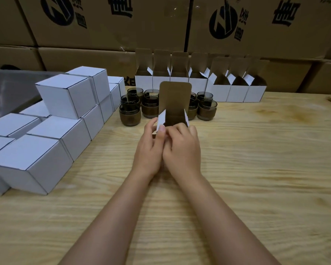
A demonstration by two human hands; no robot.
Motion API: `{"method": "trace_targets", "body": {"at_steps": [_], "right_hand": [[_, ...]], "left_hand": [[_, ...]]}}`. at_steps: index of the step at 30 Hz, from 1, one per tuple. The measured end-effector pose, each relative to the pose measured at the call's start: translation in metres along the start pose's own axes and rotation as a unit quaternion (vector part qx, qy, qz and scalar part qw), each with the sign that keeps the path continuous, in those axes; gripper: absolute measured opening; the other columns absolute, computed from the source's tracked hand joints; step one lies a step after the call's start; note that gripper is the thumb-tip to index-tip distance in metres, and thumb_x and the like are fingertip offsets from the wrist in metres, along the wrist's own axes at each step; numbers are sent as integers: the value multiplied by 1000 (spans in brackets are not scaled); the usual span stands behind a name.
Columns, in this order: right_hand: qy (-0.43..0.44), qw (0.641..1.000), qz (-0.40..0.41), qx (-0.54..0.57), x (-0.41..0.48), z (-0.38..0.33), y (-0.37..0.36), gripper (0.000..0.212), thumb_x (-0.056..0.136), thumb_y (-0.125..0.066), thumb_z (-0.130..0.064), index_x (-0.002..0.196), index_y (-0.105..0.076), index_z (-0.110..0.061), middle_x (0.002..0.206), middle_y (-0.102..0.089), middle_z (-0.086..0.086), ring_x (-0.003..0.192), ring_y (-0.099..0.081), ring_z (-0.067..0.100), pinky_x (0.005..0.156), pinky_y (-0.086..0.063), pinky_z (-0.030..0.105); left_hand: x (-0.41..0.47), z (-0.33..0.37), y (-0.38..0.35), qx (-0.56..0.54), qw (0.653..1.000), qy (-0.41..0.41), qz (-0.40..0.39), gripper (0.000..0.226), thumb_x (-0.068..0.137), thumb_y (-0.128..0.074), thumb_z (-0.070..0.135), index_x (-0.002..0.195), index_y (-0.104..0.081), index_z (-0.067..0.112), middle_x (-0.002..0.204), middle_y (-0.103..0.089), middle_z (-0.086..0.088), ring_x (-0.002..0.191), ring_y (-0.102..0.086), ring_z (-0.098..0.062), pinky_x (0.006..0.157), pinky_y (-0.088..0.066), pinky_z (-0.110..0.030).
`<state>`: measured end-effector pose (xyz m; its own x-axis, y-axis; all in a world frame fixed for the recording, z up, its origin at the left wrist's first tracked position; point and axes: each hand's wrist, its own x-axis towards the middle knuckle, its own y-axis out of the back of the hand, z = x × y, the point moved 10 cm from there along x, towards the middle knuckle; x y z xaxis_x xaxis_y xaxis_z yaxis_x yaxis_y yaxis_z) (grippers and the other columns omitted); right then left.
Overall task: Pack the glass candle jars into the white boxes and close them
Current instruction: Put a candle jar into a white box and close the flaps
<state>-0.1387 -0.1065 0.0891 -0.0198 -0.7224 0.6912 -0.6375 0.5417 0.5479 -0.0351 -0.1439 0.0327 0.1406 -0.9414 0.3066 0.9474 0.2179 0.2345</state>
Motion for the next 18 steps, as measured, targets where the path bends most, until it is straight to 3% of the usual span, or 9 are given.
{"method": "trace_targets", "body": {"at_steps": [4,6,8,10,12,14,18], "right_hand": [[39,985,104,130,-3,7,29,29,87,-47,-7,106,-68,-6,112,-51,13,94,-48,14,82,-45,26],[-43,974,130,179,3,37,31,33,90,-54,-12,122,-60,-16,124,-41,5,110,-43,10,93,-44,31],[-138,961,53,234,10,60,11,46,92,-59,-22,134,-45,-31,138,-35,-3,128,-35,11,106,-37,40],[-162,940,-36,299,11,65,-12,48,93,-58,-26,135,-38,-39,146,-35,-6,137,-28,9,113,-30,40],[-154,922,-76,346,10,60,-22,38,95,-56,-25,128,-45,-40,142,-42,-10,136,-32,3,110,-32,24],[-128,930,-78,336,10,52,-22,31,95,-56,-24,121,-49,-40,132,-47,-17,126,-38,-4,98,-32,7],[-130,938,-40,318,11,56,-13,28,97,-52,-22,106,-44,-47,118,-47,-23,115,-44,-4,94,-38,17]], "left_hand": [[0,-3,3,-29,999,1,20,85,69,-31,77,140,-35,30,126,-54,5,109,-52,-3,81,-37,-8],[-2,-3,7,-45,998,-3,36,81,72,-35,75,142,-32,34,138,-46,4,123,-44,-6,97,-37,-20],[-3,1,6,-51,998,-12,32,72,75,-38,74,142,-28,46,147,-36,10,134,-34,-6,110,-33,-35],[-3,6,2,-44,999,-26,8,60,78,-40,71,135,-23,62,148,-31,18,138,-30,-5,114,-30,-41],[-2,11,-2,-29,998,-50,-8,55,82,-41,66,134,-23,64,146,-32,26,135,-32,2,113,-31,-40],[-1,14,-1,-14,997,-71,-5,51,86,-42,59,136,-31,57,142,-36,29,130,-33,11,112,-33,-35],[-3,18,4,25,996,-86,20,33,95,-44,43,126,-49,48,130,-47,27,120,-42,13,104,-41,-30]]}}
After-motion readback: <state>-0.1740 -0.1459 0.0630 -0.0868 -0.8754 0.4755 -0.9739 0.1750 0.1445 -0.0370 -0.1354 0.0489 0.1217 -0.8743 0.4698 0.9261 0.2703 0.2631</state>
